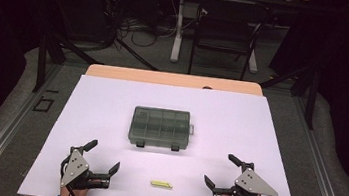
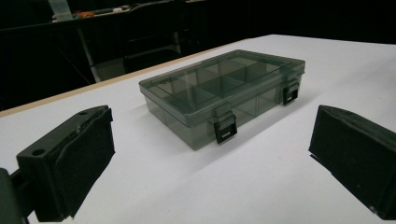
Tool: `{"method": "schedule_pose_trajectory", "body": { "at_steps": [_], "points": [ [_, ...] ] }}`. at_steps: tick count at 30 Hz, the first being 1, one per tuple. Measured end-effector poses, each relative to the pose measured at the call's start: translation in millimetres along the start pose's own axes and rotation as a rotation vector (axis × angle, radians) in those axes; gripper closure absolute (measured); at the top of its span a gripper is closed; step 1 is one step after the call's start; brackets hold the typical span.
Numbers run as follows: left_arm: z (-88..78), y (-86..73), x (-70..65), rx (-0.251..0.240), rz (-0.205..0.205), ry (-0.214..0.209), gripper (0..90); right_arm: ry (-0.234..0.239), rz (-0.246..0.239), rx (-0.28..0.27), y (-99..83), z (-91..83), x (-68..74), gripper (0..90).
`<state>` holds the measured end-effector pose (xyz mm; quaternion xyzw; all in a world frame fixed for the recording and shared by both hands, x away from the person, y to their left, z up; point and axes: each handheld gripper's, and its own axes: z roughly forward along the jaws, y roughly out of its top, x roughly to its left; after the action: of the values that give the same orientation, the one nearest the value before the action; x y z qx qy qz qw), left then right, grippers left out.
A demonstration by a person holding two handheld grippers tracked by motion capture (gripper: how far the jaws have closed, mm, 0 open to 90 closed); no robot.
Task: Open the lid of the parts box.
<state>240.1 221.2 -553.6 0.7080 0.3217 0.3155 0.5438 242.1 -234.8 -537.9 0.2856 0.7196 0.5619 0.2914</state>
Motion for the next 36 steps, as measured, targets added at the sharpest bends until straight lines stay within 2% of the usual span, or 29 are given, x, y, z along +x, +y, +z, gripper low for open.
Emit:
{"method": "schedule_pose_trajectory", "body": {
  "at_steps": [12, 15, 22, 26, 29, 36],
  "points": [
    [2.0, 0.6, 1.2, 0.012, -0.008, -0.012, 0.0, 0.018, -0.004, 0.026, 0.7, 3.9, 0.9, 0.0],
    [2.7, 1.5, 3.4, 0.010, -0.022, -0.013, 0.0, 0.029, 0.000, 0.028, 0.8, 6.6, 0.6, 0.0],
    [6.0, 4.9, 4.0, 0.023, -0.027, -0.044, 0.1, 0.053, -0.009, 0.059, 1.4, 12.7, 1.7, 0.0],
    [11.7, 8.0, 5.0, 0.063, -0.051, -0.083, 0.2, 0.081, 0.013, 0.073, 3.0, 20.4, -0.1, 0.0],
    [14.8, 9.5, 6.8, 0.081, -0.066, -0.108, 0.1, 0.086, 0.012, 0.092, 3.8, 24.8, -1.1, 0.0],
    [21.8, 11.9, 14.1, 0.115, -0.070, -0.127, 0.1, 0.096, 0.003, 0.106, 6.8, 36.6, -4.2, 0.0]
  ]
}}
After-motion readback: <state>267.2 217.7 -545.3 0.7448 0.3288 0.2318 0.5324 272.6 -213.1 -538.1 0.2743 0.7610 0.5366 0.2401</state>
